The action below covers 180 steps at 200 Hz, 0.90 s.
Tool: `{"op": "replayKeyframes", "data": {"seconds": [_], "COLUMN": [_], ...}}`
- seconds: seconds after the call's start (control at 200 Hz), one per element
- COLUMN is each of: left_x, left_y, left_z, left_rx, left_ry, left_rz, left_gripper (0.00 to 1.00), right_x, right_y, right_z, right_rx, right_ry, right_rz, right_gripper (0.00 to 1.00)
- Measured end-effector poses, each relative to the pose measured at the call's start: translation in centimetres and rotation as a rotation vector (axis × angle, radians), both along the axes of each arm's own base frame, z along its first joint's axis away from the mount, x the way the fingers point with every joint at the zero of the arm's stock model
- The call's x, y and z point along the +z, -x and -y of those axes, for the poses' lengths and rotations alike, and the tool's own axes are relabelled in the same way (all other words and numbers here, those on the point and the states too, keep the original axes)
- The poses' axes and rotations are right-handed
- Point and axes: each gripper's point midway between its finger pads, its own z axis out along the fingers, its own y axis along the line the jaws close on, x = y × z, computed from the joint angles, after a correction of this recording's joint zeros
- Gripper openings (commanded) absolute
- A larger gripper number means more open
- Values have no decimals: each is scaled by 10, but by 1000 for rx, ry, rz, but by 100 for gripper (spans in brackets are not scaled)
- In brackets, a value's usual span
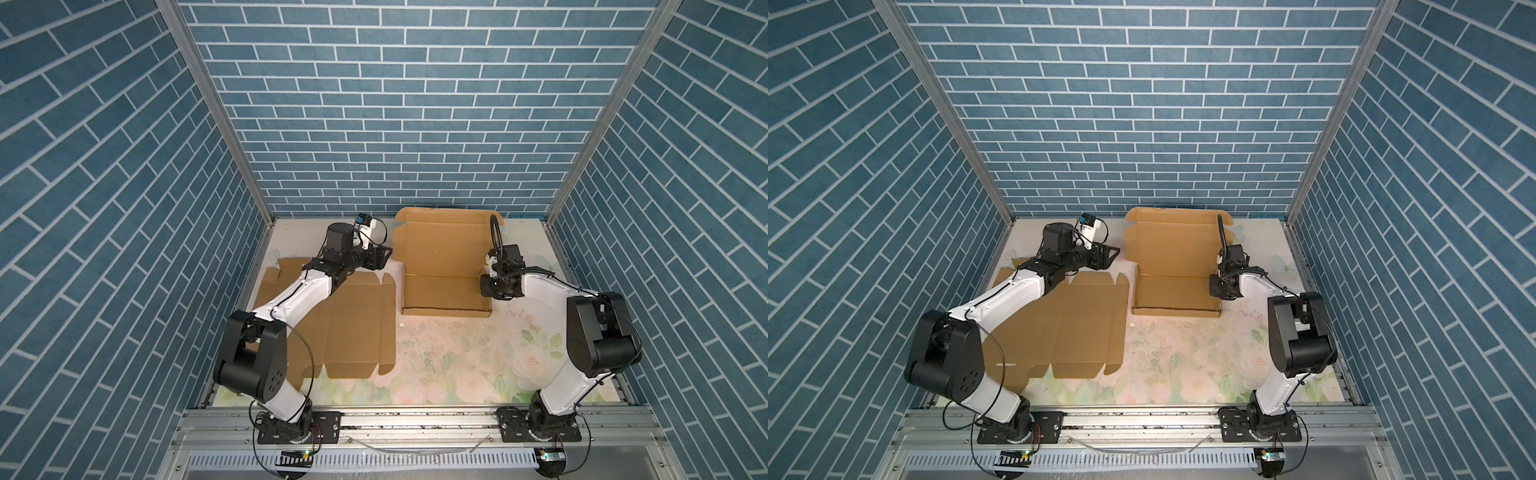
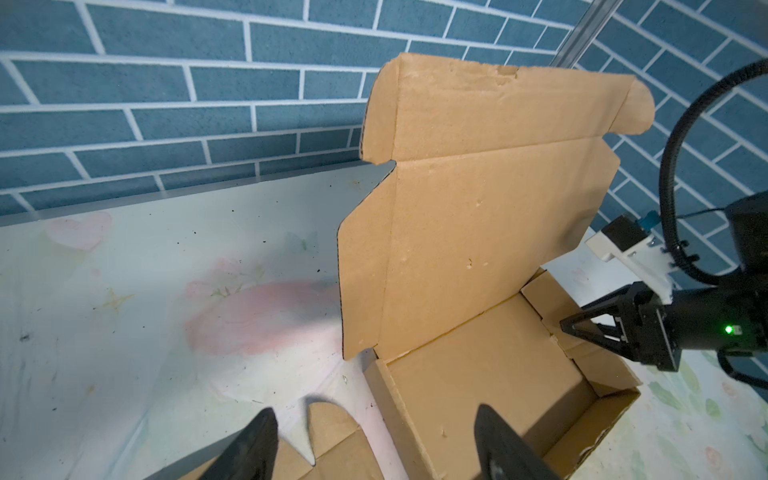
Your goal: Fold the paper box
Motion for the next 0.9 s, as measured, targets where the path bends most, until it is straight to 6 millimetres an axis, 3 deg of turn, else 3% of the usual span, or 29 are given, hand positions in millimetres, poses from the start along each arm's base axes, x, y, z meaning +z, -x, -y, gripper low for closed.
{"op": "replayKeyframes", "data": {"seconds": [0.18, 0.36, 0.525, 0.675, 0.9], "left_x": [-2, 9, -1, -17, -30], "left_y": [-23, -41, -53, -65, -72], "left_z": [-5, 2, 19, 28, 35], "left_rx": [-26, -102, -200, -250, -301], "left_ry": [14, 47, 62, 50, 41], "left_rz": [-3, 21, 1, -34, -67], "left_gripper": [76, 78, 77, 71, 55], "right_x": [24, 95, 146, 156, 144], "right_y": [0, -11, -46, -75, -97], "right_z": [7, 37, 61, 53, 33], "right_rx": [17, -17, 18, 139, 281], "right_ry": [-60, -187, -271, -310, -365], "right_rz": [20, 193, 367, 405, 377], "right_gripper": [60, 64, 63, 61, 55]}}
